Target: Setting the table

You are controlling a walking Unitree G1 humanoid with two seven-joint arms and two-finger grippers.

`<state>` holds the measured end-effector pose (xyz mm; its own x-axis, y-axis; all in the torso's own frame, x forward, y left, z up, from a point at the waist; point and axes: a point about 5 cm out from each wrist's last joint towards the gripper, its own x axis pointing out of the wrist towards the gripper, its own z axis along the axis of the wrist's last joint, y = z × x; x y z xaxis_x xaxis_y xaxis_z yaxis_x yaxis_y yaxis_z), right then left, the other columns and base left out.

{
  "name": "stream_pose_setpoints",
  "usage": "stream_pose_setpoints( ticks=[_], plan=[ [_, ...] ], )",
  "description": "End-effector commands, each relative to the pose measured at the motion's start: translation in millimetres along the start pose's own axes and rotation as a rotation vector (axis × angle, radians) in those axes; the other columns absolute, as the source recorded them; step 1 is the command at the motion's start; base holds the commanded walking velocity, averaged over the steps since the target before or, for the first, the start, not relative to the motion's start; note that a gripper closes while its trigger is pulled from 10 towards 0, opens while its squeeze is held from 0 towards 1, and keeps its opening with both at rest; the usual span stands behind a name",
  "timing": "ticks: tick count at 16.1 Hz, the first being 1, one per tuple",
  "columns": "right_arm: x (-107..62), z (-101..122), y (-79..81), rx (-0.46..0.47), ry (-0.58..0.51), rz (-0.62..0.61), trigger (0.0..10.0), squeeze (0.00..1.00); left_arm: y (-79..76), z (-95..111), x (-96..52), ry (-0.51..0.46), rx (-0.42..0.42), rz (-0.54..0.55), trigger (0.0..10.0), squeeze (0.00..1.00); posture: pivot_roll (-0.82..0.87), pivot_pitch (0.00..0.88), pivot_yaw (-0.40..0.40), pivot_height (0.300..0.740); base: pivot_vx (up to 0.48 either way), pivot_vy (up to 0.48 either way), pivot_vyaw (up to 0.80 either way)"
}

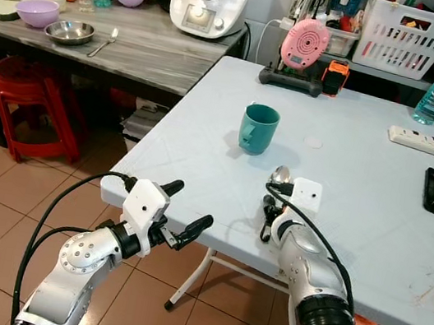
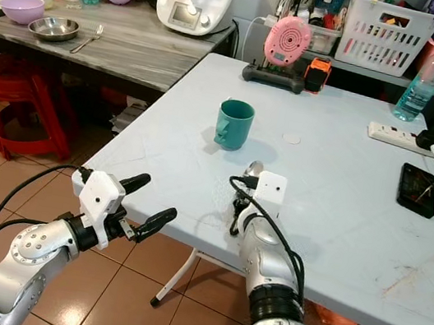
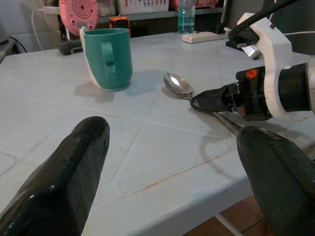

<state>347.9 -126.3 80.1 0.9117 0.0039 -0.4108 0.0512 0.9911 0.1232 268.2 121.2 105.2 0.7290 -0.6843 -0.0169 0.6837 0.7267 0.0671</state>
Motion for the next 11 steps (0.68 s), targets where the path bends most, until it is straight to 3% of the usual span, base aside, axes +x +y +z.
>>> stream_pose_setpoints(
  ticks=[1,11],
  plan=[
    [2.3,-2.6,-0.6,-0.008,0.035,0.013,0.0,0.00,-0.8,2.0,1.4,0.001,0.011,-0.015,10.0,0.00,-0.01,0.000,-0.017,0.740,0.000,0.000,0.00],
    [1.7,-18.5,-12.0,-0.005,0.087,-0.013,0.0,0.00,-0.7,1.6,2.1,0.002,-0.001,-0.035,10.0,0.00,-0.01,0.000,-0.012,0.740,0.000,0.000,0.00]
  ],
)
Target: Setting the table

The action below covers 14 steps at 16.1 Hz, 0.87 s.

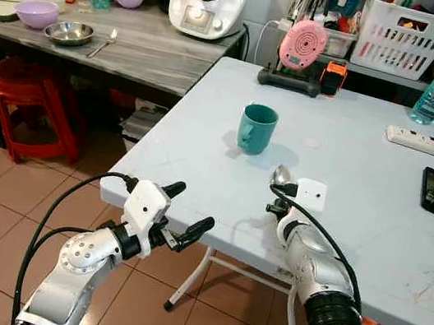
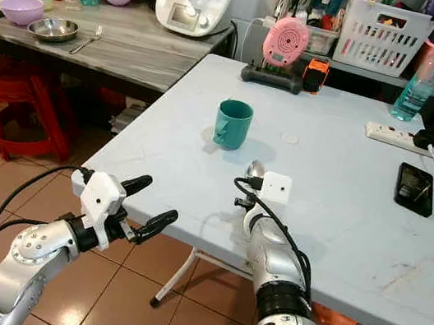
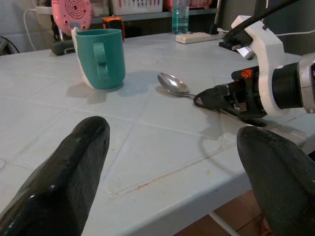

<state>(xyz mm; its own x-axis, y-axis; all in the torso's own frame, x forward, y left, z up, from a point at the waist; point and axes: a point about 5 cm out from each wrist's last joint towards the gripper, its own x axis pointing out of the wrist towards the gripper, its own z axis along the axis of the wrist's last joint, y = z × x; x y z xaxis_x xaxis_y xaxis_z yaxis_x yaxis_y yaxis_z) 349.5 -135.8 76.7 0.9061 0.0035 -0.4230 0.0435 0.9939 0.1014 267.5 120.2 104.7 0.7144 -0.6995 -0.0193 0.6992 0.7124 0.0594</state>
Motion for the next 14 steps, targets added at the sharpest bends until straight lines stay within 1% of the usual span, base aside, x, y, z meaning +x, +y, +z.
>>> stream_pose_setpoints(
  ticks=[1,3,4,7,9,10,11,12,13,14],
  plan=[
    [-0.9,-17.9,-2.2,0.018,0.075,-0.011,0.0,0.00,0.7,1.9,2.0,0.001,0.006,-0.015,10.0,0.00,-0.01,0.000,-0.012,0.740,0.000,0.000,0.00],
    [-1.2,-20.9,-3.9,0.066,0.087,-0.022,0.0,0.00,0.4,1.9,2.9,-0.002,0.006,-0.025,10.0,0.00,-0.01,0.000,-0.010,0.740,0.000,0.000,0.00],
    [-1.2,-21.1,-4.0,0.069,0.089,-0.023,0.0,0.00,0.5,1.8,2.9,-0.002,0.005,-0.026,10.0,0.00,-0.01,0.000,-0.010,0.740,0.000,0.000,0.00],
    [-1.4,-21.9,-4.5,0.116,0.090,-0.036,0.0,0.00,0.2,0.9,3.6,-0.003,0.002,-0.028,10.0,0.00,-0.01,0.000,-0.011,0.740,0.000,0.000,0.00],
    [-1.4,-19.5,-5.1,0.125,0.076,-0.039,0.0,0.00,0.1,1.1,3.7,-0.005,0.002,-0.026,10.0,0.00,-0.01,0.000,-0.011,0.740,0.000,0.000,0.00],
    [-2.7,-11.7,-3.9,0.149,0.039,-0.030,0.0,0.00,0.0,1.4,4.0,-0.008,0.003,-0.025,10.0,0.00,-0.01,0.000,-0.011,0.740,0.000,0.000,0.00],
    [-3.2,-9.7,-3.5,0.153,0.029,-0.028,0.0,0.00,0.0,1.5,4.0,-0.009,0.004,-0.025,10.0,0.00,-0.01,0.000,-0.011,0.740,0.000,0.000,0.00],
    [-8.9,7.8,-2.9,0.139,-0.081,-0.014,0.0,0.00,3.6,7.1,6.2,-0.022,0.004,-0.011,10.0,0.00,-0.01,0.000,-0.011,0.740,0.000,0.000,0.00],
    [-12.3,15.2,-3.8,0.134,-0.131,-0.012,0.0,0.00,5.1,8.6,6.4,-0.032,-0.009,0.010,10.0,0.00,-0.01,0.000,-0.011,0.740,0.000,0.000,0.00],
    [-17.1,23.8,-5.3,0.124,-0.189,-0.006,2.4,0.00,8.1,9.9,6.0,-0.045,-0.028,0.056,10.0,0.00,-0.01,0.000,-0.011,0.740,0.000,0.000,0.00]
  ],
)
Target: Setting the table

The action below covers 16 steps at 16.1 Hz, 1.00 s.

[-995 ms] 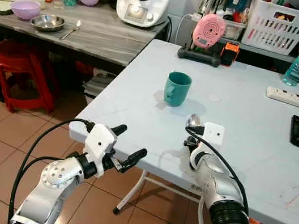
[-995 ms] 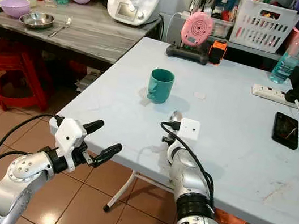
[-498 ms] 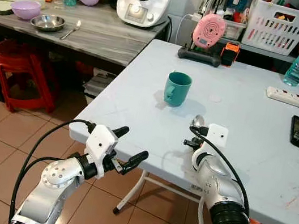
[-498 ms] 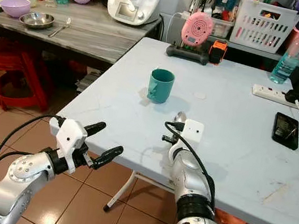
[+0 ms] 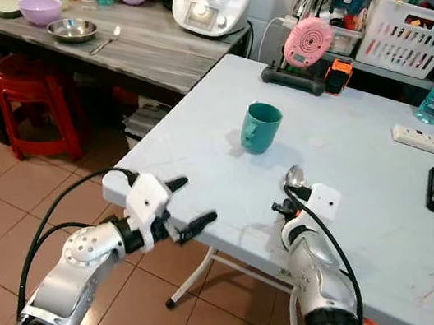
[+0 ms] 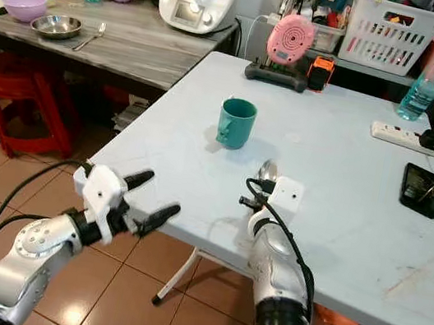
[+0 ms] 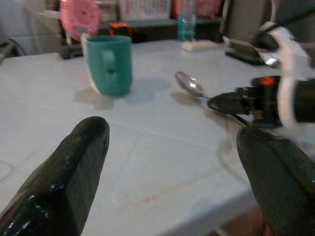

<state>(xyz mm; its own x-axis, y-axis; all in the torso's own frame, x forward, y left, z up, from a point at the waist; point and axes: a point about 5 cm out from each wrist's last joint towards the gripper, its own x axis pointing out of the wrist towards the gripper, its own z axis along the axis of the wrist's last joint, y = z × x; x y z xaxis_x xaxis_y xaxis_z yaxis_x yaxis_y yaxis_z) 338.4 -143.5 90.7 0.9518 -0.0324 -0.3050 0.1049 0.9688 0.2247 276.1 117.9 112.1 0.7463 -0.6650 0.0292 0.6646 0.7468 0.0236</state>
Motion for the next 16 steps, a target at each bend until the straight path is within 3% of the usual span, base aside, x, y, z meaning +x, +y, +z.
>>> stream_pose_setpoints(
  ticks=[1,2,6,11,16],
  plan=[
    [-4.6,24.6,2.7,-0.006,-0.121,0.020,9.1,0.00,9.7,6.2,-1.1,-0.024,-0.011,0.083,10.0,0.00,-0.01,0.000,-0.011,0.740,0.000,0.000,0.00],
    [-11.9,33.9,0.8,0.002,-0.182,0.029,10.0,0.00,20.8,8.1,-0.3,-0.027,-0.024,0.188,10.0,0.00,-0.02,0.000,-0.011,0.740,0.000,0.000,0.00],
    [-36.2,43.2,-16.8,0.027,-0.310,-0.050,10.0,0.00,45.5,15.6,-0.4,-0.050,0.005,0.391,10.0,0.00,-0.03,0.000,-0.009,0.740,0.000,0.000,0.00],
    [-52.3,32.9,-29.6,0.013,-0.295,-0.089,10.0,0.00,45.8,15.0,3.4,-0.068,-0.050,0.405,10.0,0.00,-0.03,0.000,-0.006,0.740,0.000,0.000,-0.33],
    [-54.3,36.3,-32.6,0.009,-0.303,-0.094,10.0,0.00,44.6,14.3,5.2,-0.078,-0.068,0.407,10.0,0.00,-0.04,0.000,-0.007,0.740,0.000,0.297,-0.77]
  ],
)
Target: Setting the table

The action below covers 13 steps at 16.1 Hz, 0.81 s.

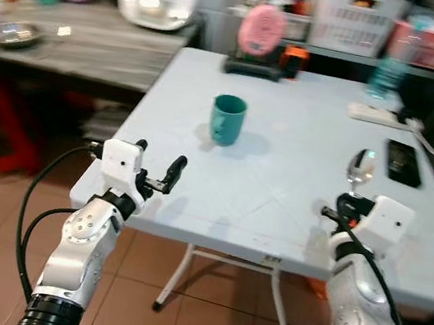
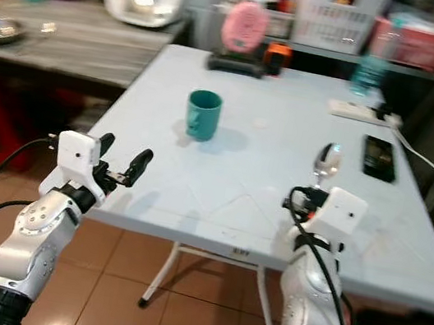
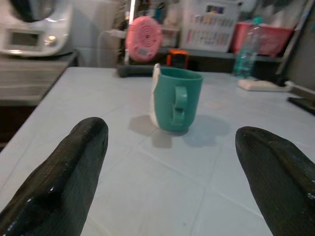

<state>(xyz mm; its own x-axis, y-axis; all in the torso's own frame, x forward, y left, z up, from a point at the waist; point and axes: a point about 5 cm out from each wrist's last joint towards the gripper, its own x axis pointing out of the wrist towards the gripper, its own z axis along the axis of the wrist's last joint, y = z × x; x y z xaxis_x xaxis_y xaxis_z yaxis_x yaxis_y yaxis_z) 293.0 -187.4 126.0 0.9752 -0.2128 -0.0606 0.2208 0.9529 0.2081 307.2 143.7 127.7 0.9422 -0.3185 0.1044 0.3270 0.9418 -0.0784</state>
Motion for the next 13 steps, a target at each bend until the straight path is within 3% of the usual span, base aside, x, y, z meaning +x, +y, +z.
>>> stream_pose_setpoints(
  ticks=[1,13],
  plan=[
    [-1.1,6.1,8.0,0.009,-0.019,0.028,10.0,0.00,4.7,-0.3,-0.2,0.006,0.007,0.009,10.0,0.00,-0.04,0.000,-0.007,0.740,0.000,0.326,-0.54],
    [-3.2,4.3,7.2,0.000,-0.021,0.028,10.0,0.00,4.9,-0.7,1.9,0.005,0.006,0.005,10.0,0.00,-0.04,0.000,0.001,0.740,0.000,0.350,0.00]
  ],
)
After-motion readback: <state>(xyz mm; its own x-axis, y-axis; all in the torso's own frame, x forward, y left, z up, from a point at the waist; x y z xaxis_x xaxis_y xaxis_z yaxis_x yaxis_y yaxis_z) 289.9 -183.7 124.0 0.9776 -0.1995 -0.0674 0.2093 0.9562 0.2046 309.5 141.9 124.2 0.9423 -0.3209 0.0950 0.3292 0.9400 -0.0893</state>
